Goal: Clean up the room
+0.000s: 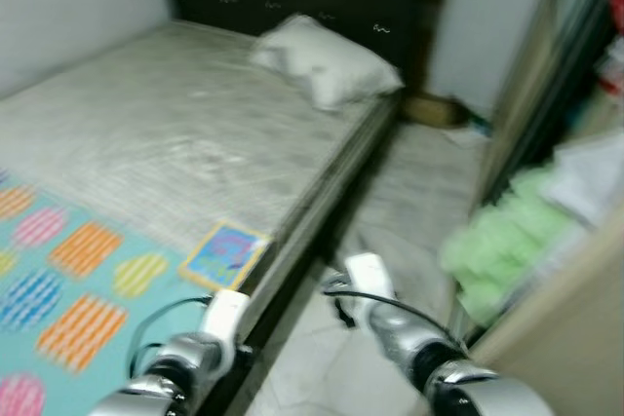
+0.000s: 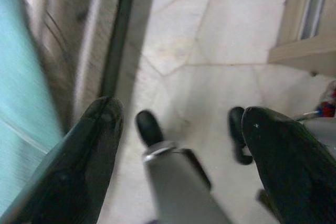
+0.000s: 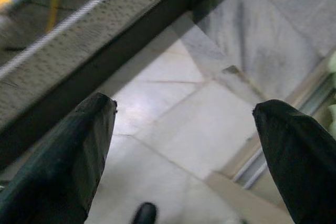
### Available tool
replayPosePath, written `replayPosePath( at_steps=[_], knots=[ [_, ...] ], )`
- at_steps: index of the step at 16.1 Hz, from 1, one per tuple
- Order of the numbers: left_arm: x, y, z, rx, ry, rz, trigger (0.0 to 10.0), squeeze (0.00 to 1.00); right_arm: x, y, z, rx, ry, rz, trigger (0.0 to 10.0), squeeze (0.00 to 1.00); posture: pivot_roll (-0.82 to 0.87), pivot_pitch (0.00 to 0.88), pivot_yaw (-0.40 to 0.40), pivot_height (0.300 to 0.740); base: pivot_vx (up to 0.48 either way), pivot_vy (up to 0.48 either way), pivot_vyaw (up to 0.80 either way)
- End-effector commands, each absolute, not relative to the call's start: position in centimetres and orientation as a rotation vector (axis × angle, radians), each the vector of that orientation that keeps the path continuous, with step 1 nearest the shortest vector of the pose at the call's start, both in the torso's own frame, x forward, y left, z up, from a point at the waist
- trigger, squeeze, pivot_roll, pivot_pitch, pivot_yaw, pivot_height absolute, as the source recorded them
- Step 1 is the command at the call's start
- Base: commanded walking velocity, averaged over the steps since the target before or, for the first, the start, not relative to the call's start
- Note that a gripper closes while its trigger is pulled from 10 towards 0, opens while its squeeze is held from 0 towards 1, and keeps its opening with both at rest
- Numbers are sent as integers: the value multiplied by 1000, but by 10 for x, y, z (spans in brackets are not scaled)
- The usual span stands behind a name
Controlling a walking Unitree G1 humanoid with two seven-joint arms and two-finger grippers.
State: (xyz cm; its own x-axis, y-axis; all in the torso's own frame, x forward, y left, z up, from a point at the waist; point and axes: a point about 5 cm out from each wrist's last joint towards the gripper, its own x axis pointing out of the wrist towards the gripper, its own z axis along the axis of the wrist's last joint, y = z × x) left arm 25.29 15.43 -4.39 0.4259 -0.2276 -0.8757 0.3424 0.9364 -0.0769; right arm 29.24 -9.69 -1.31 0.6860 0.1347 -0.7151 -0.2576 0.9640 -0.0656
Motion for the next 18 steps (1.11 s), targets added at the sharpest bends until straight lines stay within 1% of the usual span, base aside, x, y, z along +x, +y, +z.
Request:
replayPosePath(
  at_steps=[1,13,14,17,18],
  knots=[
    [254,166,-42,139,1077,-334,10000,0,295,-83,-8,-151,765,254,10000,0,-110,0,-49,740,0,0,800],
    [255,166,-42,159,1069,-340,10000,0,296,-81,-7,-147,759,261,10000,0,-110,0,-47,740,0,0,800],
    [257,166,-40,176,1052,-342,10000,0,296,-81,-7,-145,756,262,10000,0,-113,0,-45,740,0,0,800],
    [278,171,-25,220,887,-258,10000,0,304,-78,2,-91,691,270,10000,0,-112,0,-50,740,0,0,800],
    [282,171,-21,231,854,-255,10000,0,306,-77,4,-81,676,275,10000,0,-108,0,-54,740,0,0,800]
  ],
)
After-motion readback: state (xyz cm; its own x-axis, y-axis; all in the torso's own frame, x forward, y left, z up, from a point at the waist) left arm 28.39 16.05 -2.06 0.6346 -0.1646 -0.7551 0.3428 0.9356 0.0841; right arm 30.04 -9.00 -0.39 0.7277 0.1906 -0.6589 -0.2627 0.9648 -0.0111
